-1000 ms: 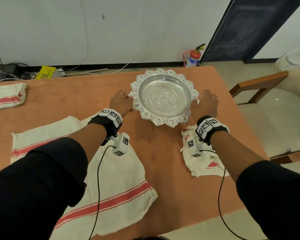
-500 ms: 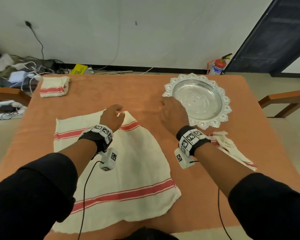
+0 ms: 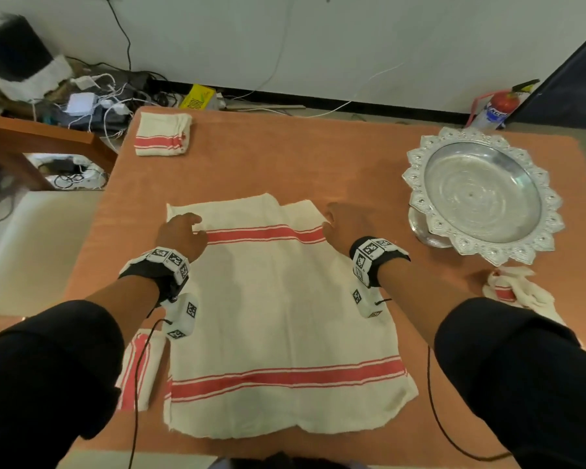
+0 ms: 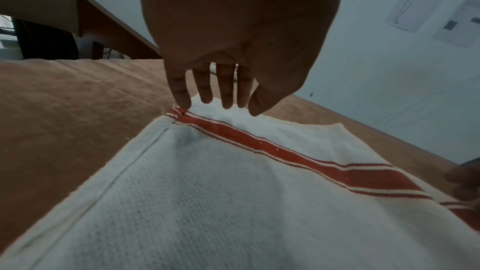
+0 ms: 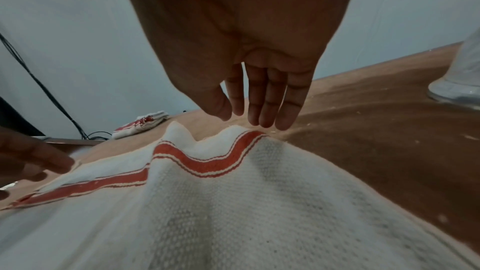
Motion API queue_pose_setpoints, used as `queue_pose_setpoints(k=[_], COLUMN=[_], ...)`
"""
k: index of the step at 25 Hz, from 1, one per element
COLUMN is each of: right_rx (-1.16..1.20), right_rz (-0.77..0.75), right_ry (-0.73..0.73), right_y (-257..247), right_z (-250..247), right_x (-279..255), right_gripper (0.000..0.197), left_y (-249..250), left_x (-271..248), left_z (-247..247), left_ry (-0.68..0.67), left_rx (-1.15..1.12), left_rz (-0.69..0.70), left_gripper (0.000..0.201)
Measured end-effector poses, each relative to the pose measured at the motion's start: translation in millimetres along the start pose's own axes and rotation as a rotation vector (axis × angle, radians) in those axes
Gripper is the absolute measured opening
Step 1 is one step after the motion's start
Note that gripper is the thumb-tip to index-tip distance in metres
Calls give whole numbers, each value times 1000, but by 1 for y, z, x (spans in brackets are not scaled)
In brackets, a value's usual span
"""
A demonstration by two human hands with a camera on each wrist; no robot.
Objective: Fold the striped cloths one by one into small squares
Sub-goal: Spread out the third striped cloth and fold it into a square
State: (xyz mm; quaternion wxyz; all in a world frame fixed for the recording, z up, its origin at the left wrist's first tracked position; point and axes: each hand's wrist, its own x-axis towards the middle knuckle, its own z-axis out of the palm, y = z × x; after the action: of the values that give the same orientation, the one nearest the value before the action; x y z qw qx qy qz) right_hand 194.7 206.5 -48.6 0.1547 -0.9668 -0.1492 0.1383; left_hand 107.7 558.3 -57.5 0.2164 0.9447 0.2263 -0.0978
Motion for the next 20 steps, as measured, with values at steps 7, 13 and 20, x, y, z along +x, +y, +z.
queue_pose_setpoints(k=[7,13,20], right_rx=[111,178,-83], right_rz=[84,87,168], right_ry=[-25,-3,72], right_y=[-13,-19,3], right_z=[27,31,-9], right_x=[50,67,74], right_gripper=[43,17,21], left_y=[-38,-48,-24], left_x=[40,67,86], left_z=[5,0,-7], left_ry=[61,56,60], left_rx=[113,3,4], left_rz=[-137,-236,-122], left_gripper=[56,39,28])
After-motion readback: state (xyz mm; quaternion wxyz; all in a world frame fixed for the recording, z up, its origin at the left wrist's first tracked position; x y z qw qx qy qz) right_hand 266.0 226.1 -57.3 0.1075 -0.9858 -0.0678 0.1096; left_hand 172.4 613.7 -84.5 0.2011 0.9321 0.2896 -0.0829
